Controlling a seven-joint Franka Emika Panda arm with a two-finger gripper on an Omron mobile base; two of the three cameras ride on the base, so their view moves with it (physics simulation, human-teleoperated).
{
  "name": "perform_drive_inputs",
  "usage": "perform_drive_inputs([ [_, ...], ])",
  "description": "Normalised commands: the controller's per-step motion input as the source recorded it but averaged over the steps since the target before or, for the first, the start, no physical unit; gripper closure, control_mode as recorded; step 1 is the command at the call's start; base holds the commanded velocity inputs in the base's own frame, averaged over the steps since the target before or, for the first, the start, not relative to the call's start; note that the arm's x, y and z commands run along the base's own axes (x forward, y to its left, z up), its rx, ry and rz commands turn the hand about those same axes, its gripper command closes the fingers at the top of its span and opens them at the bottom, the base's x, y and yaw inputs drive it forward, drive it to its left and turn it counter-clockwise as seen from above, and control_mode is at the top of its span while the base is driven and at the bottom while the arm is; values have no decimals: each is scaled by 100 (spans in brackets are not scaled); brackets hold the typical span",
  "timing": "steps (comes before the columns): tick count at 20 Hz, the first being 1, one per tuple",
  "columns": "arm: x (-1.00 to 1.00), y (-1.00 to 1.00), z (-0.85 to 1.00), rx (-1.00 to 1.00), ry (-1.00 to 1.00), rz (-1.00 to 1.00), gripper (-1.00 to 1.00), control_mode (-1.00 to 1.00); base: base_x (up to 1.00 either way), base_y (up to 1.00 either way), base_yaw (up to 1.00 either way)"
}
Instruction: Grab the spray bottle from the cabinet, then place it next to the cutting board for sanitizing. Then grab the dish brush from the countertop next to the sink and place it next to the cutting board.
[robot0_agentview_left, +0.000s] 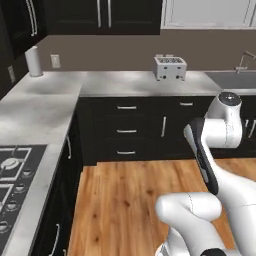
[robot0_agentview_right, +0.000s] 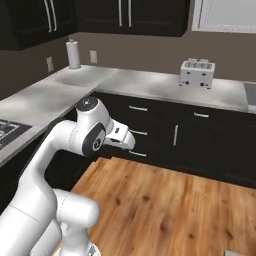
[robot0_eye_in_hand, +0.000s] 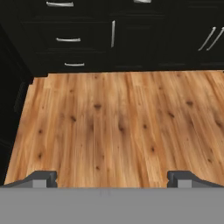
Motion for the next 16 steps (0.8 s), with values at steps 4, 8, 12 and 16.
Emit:
perform_drive_inputs([
  [4,0,0,0,0,0,0,-100,100,100,-18,4],
  [8,0,0,0,0,0,0,-100,100,100,-22,4],
  [12,0,0,0,0,0,0,-100,100,100,-53,7],
  [16,0,0,0,0,0,0,-100,100,100,-70,13],
])
